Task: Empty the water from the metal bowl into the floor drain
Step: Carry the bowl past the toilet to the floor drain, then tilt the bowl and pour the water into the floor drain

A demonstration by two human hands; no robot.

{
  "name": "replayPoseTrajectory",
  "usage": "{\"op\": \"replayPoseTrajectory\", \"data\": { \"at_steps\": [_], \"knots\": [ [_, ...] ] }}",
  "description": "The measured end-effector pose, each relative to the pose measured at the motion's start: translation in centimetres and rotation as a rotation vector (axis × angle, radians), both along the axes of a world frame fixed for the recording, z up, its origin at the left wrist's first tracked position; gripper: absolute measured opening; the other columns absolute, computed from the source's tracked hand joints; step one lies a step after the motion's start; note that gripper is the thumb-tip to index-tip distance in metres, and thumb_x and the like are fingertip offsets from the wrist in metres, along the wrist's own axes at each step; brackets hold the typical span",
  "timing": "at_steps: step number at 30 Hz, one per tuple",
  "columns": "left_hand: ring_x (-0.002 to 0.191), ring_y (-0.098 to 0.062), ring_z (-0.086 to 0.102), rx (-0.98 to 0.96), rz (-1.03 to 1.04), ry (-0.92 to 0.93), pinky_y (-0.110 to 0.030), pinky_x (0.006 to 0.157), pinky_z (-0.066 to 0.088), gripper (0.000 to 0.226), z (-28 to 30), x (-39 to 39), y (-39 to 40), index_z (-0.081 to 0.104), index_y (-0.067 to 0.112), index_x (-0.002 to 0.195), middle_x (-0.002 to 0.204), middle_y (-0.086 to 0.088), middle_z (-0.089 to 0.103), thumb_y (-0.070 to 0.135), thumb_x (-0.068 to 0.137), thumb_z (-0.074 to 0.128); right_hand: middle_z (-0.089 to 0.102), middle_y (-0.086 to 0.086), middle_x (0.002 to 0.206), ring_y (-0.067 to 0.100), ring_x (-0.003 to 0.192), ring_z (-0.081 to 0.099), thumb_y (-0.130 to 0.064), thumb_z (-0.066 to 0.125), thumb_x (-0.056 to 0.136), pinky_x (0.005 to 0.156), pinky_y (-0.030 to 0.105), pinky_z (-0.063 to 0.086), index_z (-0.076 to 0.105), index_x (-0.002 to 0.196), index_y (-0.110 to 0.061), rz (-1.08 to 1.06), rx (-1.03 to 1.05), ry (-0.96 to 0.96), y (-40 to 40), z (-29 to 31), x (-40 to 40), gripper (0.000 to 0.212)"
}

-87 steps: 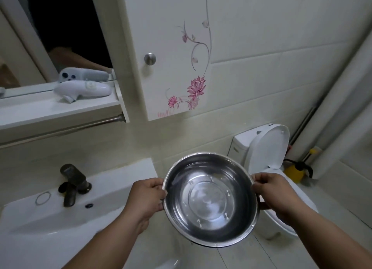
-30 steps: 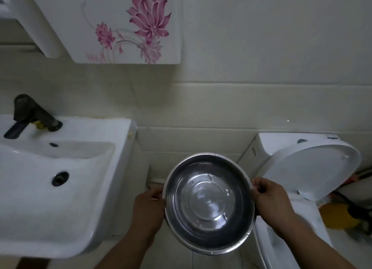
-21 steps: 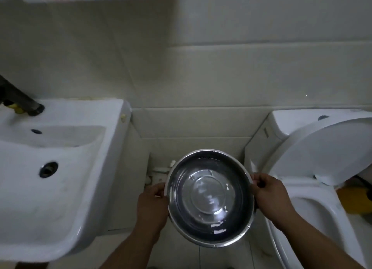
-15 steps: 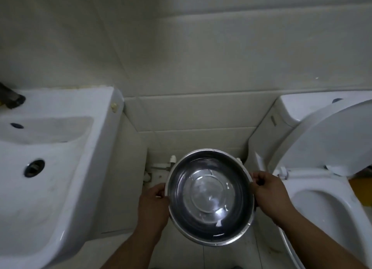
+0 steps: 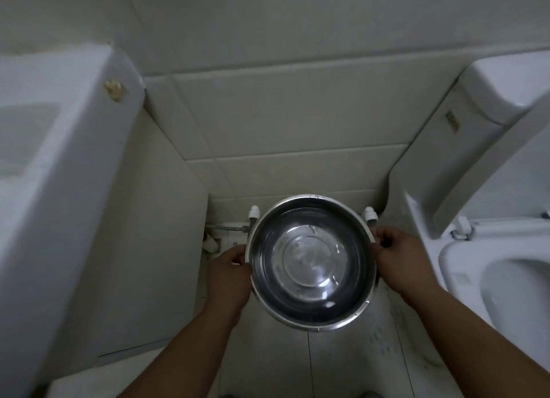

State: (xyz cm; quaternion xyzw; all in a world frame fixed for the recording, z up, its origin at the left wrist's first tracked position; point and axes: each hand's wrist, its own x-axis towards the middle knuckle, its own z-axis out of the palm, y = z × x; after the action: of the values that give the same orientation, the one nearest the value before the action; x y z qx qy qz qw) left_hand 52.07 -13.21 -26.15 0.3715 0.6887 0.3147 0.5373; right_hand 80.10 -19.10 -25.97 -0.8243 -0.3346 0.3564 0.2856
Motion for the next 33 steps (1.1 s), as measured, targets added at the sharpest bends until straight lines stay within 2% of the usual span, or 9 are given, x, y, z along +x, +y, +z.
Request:
{"op": "replayPoseTrajectory", "data": {
  "at_steps": [3, 6, 9, 12, 18, 23, 26, 29, 33],
  "knots": [
    [0.063, -0.029, 0.068, 0.005, -0.014, 0.031, -0.053, 0.062, 0.062, 0.058, -2.2, 0.2, 1.0, 0.082, 0.041, 0.063, 0.056, 0.006, 0.068, -0.014, 0.079, 0.068, 0.072, 0.008, 0.068, 0.029, 0.062, 0.068, -0.031, 0.062, 0.084, 0.064, 0.043, 0.058, 0.071, 0.089, -0.016, 0.021, -0.014, -0.015, 1.0, -2.2, 0.3, 0.019],
    [0.064, -0.030, 0.067, 0.019, -0.013, 0.018, -0.047, 0.060, 0.061, 0.055, -4.2, 0.3, 1.6, 0.082, 0.040, 0.065, 0.061, -0.001, 0.068, -0.012, 0.078, 0.070, 0.073, 0.013, 0.075, 0.029, 0.064, 0.067, -0.025, 0.064, 0.087, 0.060, 0.040, 0.056, 0.074, 0.094, -0.015, -0.011, 0.002, 0.013, 1.8, -4.8, 0.5, 0.015],
    [0.066, -0.033, 0.065, 0.020, -0.019, 0.019, -0.060, 0.063, 0.062, 0.053, -5.9, 0.5, 2.2, 0.083, 0.037, 0.069, 0.072, -0.014, 0.066, -0.013, 0.079, 0.067, 0.071, 0.023, 0.081, 0.026, 0.062, 0.059, -0.008, 0.062, 0.091, 0.060, 0.033, 0.047, 0.072, 0.088, -0.007, -0.041, 0.043, 0.029, 2.6, -7.3, 0.6, 0.010],
    [0.066, -0.035, 0.068, 0.026, -0.041, 0.035, -0.065, 0.066, 0.061, 0.046, -7.9, 0.5, 2.9, 0.085, 0.032, 0.074, 0.070, -0.012, 0.071, -0.010, 0.080, 0.066, 0.064, 0.023, 0.073, 0.025, 0.062, 0.055, -0.004, 0.061, 0.093, 0.060, 0.031, 0.046, 0.071, 0.087, -0.005, -0.029, 0.072, 0.057, 3.3, -9.4, 0.6, 0.012],
    [0.088, -0.048, 0.075, 0.042, -0.053, 0.058, -0.062, 0.077, 0.064, 0.040, -12.4, 1.0, 4.5, 0.085, 0.027, 0.087, 0.079, -0.011, 0.078, -0.009, 0.081, 0.068, 0.066, 0.024, 0.077, 0.035, 0.067, 0.061, -0.006, 0.063, 0.091, 0.075, 0.057, 0.059, 0.070, 0.090, -0.004, -0.031, 0.105, 0.048, 4.1, -13.9, 1.1, 0.008],
    [0.066, -0.035, 0.068, 0.066, -0.079, 0.082, -0.042, 0.062, 0.057, 0.055, -15.7, 0.9, 4.7, 0.081, 0.045, 0.069, 0.070, -0.005, 0.074, -0.007, 0.082, 0.066, 0.065, 0.035, 0.087, 0.038, 0.067, 0.060, -0.002, 0.061, 0.088, 0.076, 0.064, 0.058, 0.065, 0.094, 0.008, -0.038, 0.106, 0.021, 4.2, -16.9, 1.2, 0.012],
    [0.070, -0.038, 0.071, 0.061, -0.064, 0.087, -0.051, 0.068, 0.064, 0.057, -16.8, 0.7, 4.8, 0.080, 0.045, 0.066, 0.078, -0.010, 0.078, -0.007, 0.083, 0.067, 0.062, 0.036, 0.084, 0.030, 0.066, 0.056, 0.001, 0.060, 0.088, 0.069, 0.053, 0.057, 0.066, 0.095, 0.008, -0.061, 0.112, 0.047, 4.3, -18.3, 1.0, 0.011],
    [0.076, -0.041, 0.070, 0.066, -0.074, 0.101, -0.065, 0.082, 0.061, 0.056, -17.7, 0.3, 4.8, 0.080, 0.040, 0.067, 0.092, -0.028, 0.073, -0.011, 0.084, 0.063, 0.058, 0.013, 0.067, 0.021, 0.060, 0.053, 0.001, 0.061, 0.089, 0.059, 0.030, 0.047, 0.068, 0.079, -0.010, -0.083, 0.103, 0.060, 4.3, -19.6, 0.7, 0.016],
    [0.072, -0.030, 0.066, 0.041, -0.073, 0.094, -0.063, 0.081, 0.061, 0.057, -19.2, -0.1, 5.1, 0.080, 0.041, 0.064, 0.069, -0.006, 0.070, -0.011, 0.083, 0.066, 0.060, 0.007, 0.067, 0.023, 0.062, 0.057, 0.002, 0.060, 0.087, 0.063, 0.037, 0.053, 0.071, 0.085, -0.005, -0.099, 0.101, 0.089, 4.2, -21.2, 0.3, 0.013]
  ]
}}
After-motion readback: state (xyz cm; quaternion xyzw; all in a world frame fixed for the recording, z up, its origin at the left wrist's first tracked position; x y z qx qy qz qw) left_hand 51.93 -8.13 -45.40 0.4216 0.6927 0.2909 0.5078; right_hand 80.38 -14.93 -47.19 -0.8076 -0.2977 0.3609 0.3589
